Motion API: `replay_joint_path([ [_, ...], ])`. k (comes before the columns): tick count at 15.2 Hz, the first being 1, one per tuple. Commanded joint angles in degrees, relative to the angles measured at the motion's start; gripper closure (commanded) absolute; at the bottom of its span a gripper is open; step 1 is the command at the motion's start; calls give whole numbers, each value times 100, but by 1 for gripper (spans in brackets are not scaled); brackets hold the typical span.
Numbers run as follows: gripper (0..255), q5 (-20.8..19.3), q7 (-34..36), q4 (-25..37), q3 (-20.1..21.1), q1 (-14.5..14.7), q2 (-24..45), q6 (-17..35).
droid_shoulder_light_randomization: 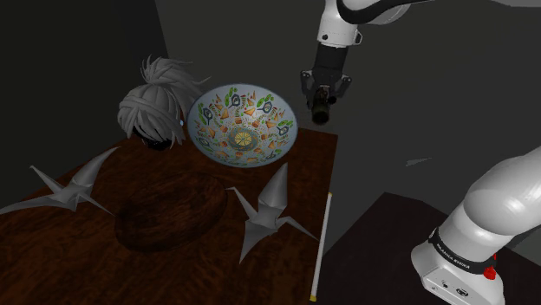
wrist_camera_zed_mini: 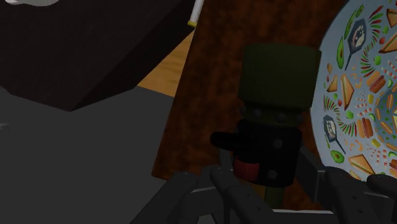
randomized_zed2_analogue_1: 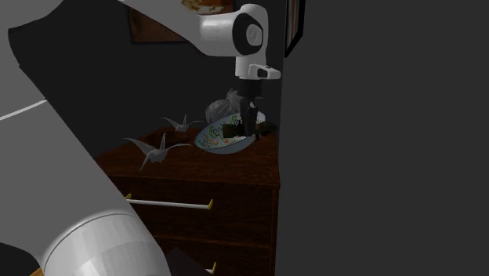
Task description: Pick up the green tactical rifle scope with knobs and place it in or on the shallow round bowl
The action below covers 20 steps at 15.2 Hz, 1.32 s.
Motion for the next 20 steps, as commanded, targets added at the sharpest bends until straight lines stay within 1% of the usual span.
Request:
replay_joint_path([
  [1, 255, 26, 228, 101, 155, 75, 59, -11],
  [6, 255, 50, 975, 423, 672, 302, 351, 54],
  [11, 255, -73, 1773, 905, 1203, 510, 817, 110],
  [16, 255, -405, 2644, 1559, 1730, 743, 1479, 125],
  [20, 255, -858, 3397, 2226, 2099, 1027, 2169, 66],
])
